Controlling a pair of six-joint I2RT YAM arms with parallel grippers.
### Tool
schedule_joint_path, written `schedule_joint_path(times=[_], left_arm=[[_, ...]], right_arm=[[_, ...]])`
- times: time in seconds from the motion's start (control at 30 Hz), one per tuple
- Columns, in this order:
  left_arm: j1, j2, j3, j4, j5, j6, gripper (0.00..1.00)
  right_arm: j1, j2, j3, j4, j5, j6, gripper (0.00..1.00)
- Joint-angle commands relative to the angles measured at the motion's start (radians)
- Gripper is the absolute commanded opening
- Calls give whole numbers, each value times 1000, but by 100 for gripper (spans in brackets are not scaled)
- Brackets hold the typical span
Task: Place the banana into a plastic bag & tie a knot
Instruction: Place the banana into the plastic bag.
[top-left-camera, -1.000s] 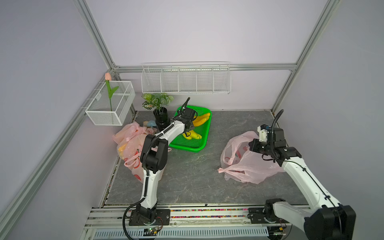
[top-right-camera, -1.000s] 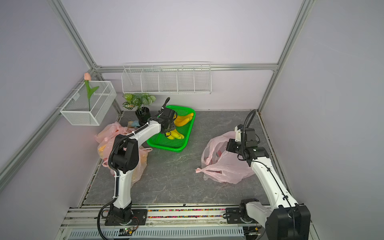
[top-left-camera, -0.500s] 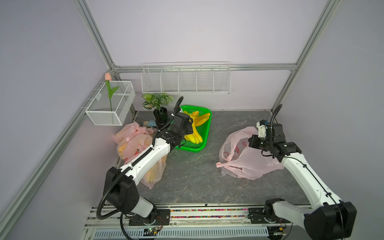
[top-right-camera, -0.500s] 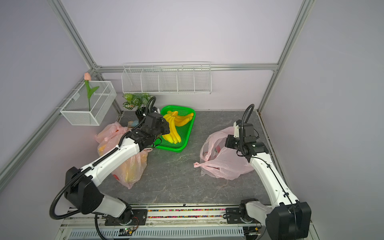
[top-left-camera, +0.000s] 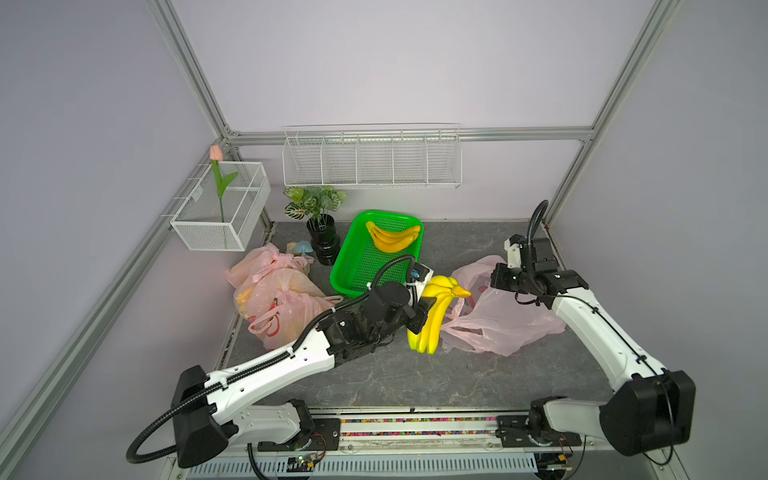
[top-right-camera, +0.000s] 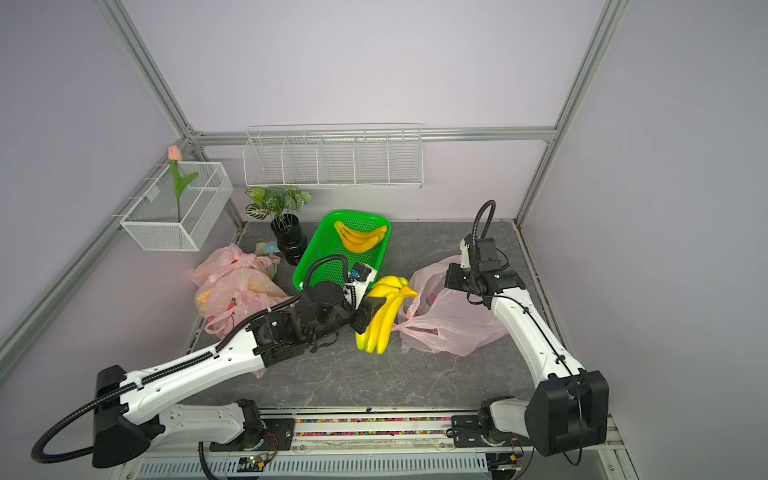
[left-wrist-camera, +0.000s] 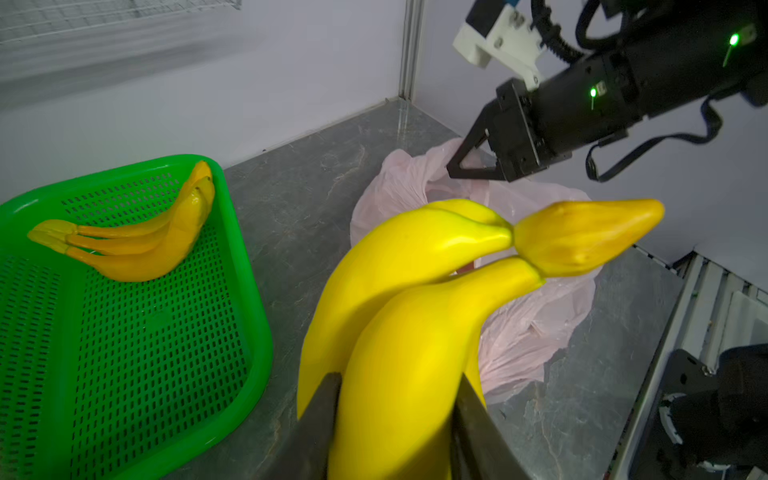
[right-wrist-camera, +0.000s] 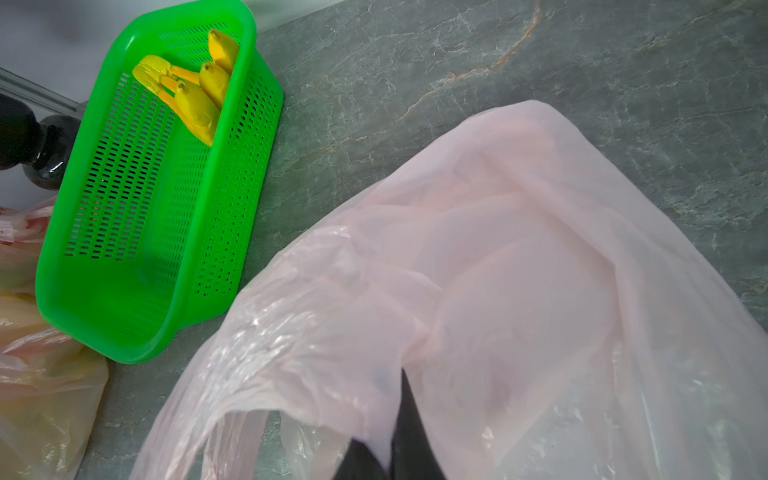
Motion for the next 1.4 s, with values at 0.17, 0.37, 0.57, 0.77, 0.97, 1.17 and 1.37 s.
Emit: schedule_joint_path(times=[0.17, 0.37, 0.57, 0.77, 0.97, 1.17, 1.37], left_arm=[[-63, 173, 120, -49, -41, 72, 7], [-62, 315, 245, -191, -221, -10, 7], [-37, 435, 333, -304, -340, -55, 7], [-57, 232, 193, -167, -300, 26, 6], [-114, 124, 93, -114, -299, 39, 6], [-183, 140, 112, -53, -258, 24, 6], [-200, 220, 141, 34, -164, 12, 6]], right_arm=[[48, 13, 22, 9, 10, 15, 7], [53, 6, 7, 13, 5, 12, 7], [54, 1, -11, 14, -9, 4, 7], [54, 16, -6, 19, 23, -8, 7], [56, 40, 21, 31, 40, 9, 7], [74, 49, 25, 43, 46, 21, 7], [74, 47, 13, 56, 34, 30, 7]])
